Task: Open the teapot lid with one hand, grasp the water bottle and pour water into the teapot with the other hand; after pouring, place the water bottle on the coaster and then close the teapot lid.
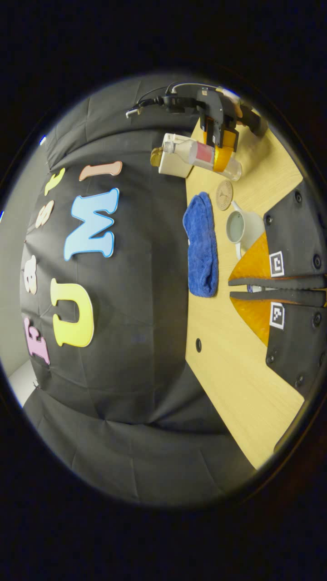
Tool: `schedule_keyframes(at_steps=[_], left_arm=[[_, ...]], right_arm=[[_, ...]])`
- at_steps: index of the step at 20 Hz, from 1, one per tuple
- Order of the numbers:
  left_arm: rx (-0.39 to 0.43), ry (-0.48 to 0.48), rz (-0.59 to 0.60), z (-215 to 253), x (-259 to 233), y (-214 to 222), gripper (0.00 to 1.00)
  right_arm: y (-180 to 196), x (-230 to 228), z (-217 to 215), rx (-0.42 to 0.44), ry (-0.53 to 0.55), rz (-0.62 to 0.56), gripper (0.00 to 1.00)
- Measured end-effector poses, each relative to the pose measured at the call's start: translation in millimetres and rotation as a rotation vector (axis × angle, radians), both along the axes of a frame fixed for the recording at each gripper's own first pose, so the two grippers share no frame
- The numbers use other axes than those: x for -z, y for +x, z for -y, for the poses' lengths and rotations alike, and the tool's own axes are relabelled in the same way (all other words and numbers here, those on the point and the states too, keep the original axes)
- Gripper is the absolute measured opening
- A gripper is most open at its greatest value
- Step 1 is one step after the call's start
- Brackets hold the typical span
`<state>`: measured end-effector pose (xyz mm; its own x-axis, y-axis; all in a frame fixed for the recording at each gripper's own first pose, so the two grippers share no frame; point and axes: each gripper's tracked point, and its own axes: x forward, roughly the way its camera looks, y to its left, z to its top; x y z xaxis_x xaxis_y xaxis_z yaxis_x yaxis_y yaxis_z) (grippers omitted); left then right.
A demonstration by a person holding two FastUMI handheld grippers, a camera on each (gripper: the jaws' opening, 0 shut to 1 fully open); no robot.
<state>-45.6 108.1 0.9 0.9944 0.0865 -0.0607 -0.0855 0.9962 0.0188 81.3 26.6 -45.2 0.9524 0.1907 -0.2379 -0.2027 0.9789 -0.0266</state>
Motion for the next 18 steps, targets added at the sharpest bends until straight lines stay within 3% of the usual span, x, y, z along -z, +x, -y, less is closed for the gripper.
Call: schedule_keyframes(at_steps=[6, 10, 18], left_arm=[[-0.014, -0.02, 0.001, -8, 4, -10, 0.06], [-0.022, -0.034, 0.003, -15, 6, -15, 0.06], [-0.032, -0.041, 0.001, -22, 12, -25, 0.06]], right_arm=[[5, -14, -1, 0.006, -0.136, 0.042, 0.75], [14, -31, 5, 0.018, -0.404, 0.116, 0.75], [23, -31, -14, -0.061, -0.862, 0.217, 0.75]])
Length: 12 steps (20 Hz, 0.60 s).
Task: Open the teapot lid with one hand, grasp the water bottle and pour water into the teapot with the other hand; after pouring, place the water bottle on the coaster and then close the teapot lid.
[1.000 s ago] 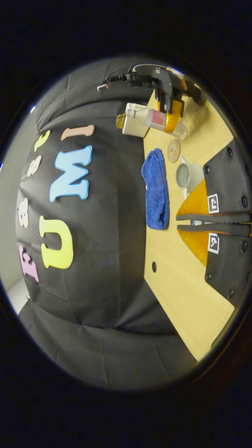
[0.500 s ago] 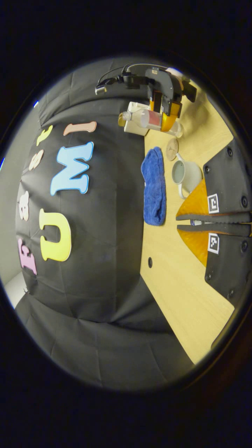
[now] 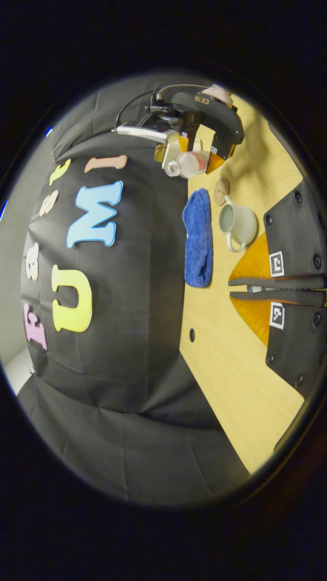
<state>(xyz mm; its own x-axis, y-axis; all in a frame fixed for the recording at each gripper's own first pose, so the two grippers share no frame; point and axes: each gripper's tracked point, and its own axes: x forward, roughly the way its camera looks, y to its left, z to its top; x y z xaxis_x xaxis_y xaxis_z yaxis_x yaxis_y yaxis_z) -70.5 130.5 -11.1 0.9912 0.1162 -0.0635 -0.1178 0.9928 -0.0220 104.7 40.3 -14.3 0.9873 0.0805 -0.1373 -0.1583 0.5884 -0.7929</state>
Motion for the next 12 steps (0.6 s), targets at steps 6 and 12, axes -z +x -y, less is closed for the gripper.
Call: schedule_keyframes(at_steps=[6, 12], left_arm=[[0.008, -0.031, -0.01, -1, 8, -2, 0.06], [0.005, -0.037, -0.016, -5, 13, -1, 0.06]], right_arm=[[0, 8, -20, -0.064, -0.205, 0.027, 0.75], [2, 6, -23, -0.068, -0.397, 0.093, 0.75]])
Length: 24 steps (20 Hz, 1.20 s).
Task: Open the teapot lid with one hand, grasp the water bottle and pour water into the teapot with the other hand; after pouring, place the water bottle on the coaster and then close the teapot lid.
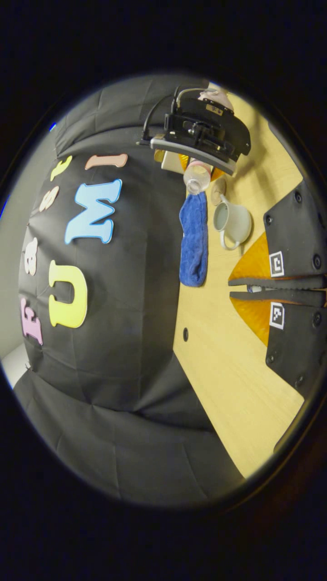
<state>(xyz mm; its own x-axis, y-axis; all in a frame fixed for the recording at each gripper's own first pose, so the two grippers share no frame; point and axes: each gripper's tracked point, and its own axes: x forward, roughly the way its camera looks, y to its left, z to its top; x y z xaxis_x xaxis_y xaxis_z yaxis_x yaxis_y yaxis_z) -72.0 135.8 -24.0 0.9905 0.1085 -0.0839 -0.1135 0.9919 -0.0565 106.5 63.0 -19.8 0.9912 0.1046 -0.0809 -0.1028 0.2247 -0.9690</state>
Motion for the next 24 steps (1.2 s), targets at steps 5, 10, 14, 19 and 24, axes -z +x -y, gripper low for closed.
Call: schedule_keyframes(at_steps=[5, 10, 14, 19, 24], left_arm=[[0.002, -0.003, -0.006, -1, 2, -3, 0.06], [-0.004, 0.016, -0.006, -3, 2, -2, 0.07], [0.0, 0.014, -0.008, -2, 3, -4, 0.06], [0.004, 0.009, -0.015, 0, 6, -3, 0.06], [-0.002, 0.007, -0.015, -4, 6, -4, 0.06]], right_arm=[[10, -7, -7, -0.007, -0.097, 0.042, 0.75], [12, -20, -10, -0.013, -0.212, 0.115, 0.75], [14, -24, -12, -0.02, -0.262, 0.141, 0.75], [13, -38, -17, -0.041, -0.331, 0.205, 0.74], [16, -53, -21, -0.048, -0.395, 0.266, 0.74]])
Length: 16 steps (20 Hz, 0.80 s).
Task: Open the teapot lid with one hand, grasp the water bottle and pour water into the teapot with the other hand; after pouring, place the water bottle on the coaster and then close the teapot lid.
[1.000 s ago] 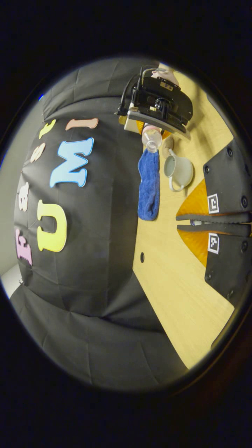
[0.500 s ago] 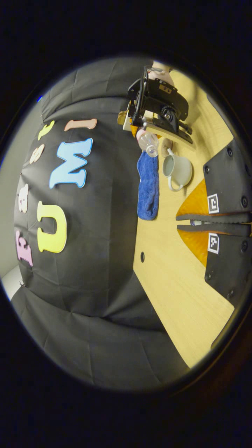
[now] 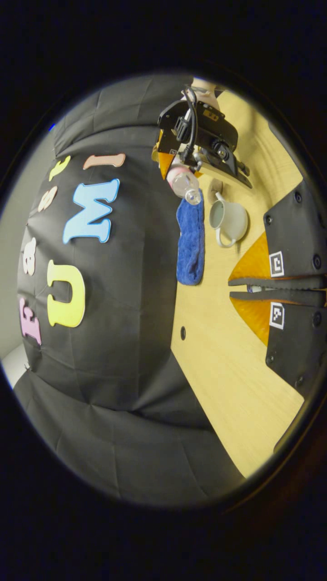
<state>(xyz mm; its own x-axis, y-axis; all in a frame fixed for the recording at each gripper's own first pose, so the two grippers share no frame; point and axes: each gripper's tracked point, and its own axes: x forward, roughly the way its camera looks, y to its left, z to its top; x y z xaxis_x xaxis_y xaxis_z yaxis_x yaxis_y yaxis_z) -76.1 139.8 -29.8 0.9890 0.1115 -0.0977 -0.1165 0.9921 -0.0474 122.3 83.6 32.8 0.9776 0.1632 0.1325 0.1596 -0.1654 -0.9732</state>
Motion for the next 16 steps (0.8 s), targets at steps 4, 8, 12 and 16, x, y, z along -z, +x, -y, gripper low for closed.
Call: schedule_keyframes(at_steps=[4, 8, 12, 16], left_arm=[[-0.002, -0.005, -0.006, -1, 3, 0, 0.06], [-0.002, -0.005, -0.01, -1, 5, 0, 0.06], [-0.002, -0.007, -0.016, -1, 8, 0, 0.06], [-0.003, -0.007, -0.017, -1, 9, 1, 0.07]], right_arm=[[2, -6, -2, -0.005, -0.025, 0.019, 0.75], [4, -13, -2, -0.003, -0.036, 0.039, 0.74], [4, -20, -4, -0.012, -0.056, 0.061, 0.75], [4, -28, -8, -0.021, -0.069, 0.079, 0.75]])
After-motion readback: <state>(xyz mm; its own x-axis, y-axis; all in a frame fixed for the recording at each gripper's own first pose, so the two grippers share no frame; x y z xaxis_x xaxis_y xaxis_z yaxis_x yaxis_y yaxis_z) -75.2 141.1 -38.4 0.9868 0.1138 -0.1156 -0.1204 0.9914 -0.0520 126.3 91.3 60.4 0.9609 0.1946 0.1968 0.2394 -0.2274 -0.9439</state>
